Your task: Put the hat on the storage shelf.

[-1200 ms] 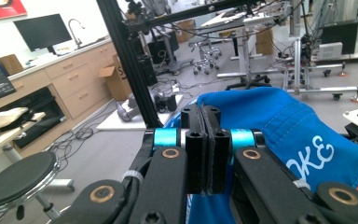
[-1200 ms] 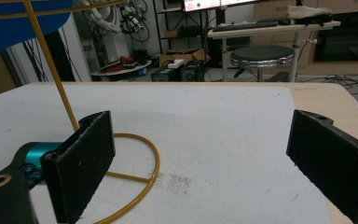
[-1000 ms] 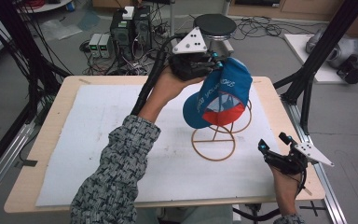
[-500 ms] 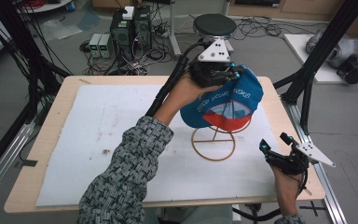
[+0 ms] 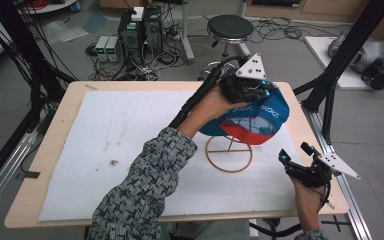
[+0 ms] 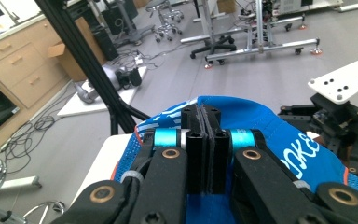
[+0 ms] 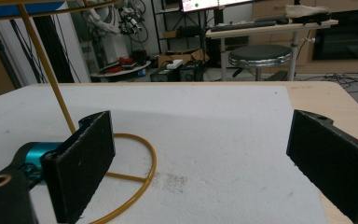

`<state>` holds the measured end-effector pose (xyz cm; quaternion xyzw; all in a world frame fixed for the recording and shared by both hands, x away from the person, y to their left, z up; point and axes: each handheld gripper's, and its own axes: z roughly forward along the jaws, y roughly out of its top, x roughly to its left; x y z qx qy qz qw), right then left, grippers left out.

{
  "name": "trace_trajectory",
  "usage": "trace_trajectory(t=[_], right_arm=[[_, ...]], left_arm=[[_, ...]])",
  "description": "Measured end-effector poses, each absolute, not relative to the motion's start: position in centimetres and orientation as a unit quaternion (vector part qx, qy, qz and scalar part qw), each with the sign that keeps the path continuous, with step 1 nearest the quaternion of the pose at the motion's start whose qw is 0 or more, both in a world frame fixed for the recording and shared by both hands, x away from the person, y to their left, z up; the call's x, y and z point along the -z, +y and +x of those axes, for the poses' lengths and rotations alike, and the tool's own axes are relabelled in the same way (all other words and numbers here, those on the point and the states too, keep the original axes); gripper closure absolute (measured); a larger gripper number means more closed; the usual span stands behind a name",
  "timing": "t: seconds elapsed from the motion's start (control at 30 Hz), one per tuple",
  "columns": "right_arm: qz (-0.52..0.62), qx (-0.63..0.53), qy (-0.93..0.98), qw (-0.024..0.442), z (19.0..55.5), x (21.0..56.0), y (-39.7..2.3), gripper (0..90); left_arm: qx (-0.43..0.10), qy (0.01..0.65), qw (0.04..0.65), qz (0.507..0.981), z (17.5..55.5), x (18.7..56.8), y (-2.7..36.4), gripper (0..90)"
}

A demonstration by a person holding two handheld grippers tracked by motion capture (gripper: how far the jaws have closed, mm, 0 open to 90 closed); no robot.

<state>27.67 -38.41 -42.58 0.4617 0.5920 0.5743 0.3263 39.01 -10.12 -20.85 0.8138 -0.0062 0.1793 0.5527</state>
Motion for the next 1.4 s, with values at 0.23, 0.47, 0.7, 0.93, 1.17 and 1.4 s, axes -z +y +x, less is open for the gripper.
trace_trajectory(t=[0.23, 0.47, 0.7, 0.93, 1.17, 1.4], right_arm=[[0.461, -0.573, 0.594, 0.327, 27.7, 42.6, -38.4, 6.8], [0.462, -0.572, 0.594, 0.326, 27.7, 42.7, -38.3, 6.8], [0.462, -0.572, 0.594, 0.327, 27.7, 42.7, -38.5, 6.7], [0.466, -0.573, 0.592, 0.323, 27.7, 42.7, -38.6, 6.8], [0.463, -0.573, 0.592, 0.326, 27.7, 42.7, -38.5, 6.7], [0.465, -0.573, 0.591, 0.325, 27.7, 42.7, -38.6, 6.7]], left_arm=[[-0.175, -0.021, 0.53, 0.83, 38.4, 21.1, -10.9, 88.5], [-0.194, -0.039, 0.5, 0.843, 38.0, 21.9, -12.2, 88.4], [-0.204, -0.036, 0.485, 0.849, 38.2, 21.8, -12.6, 88.4], [-0.198, -0.023, 0.476, 0.856, 38.8, 22.2, -12.4, 88.0], [-0.198, -0.03, 0.473, 0.858, 38.4, 22.2, -12.6, 82.3], [-0.203, -0.029, 0.47, 0.858, 38.5, 22.3, -12.5, 77.6]])
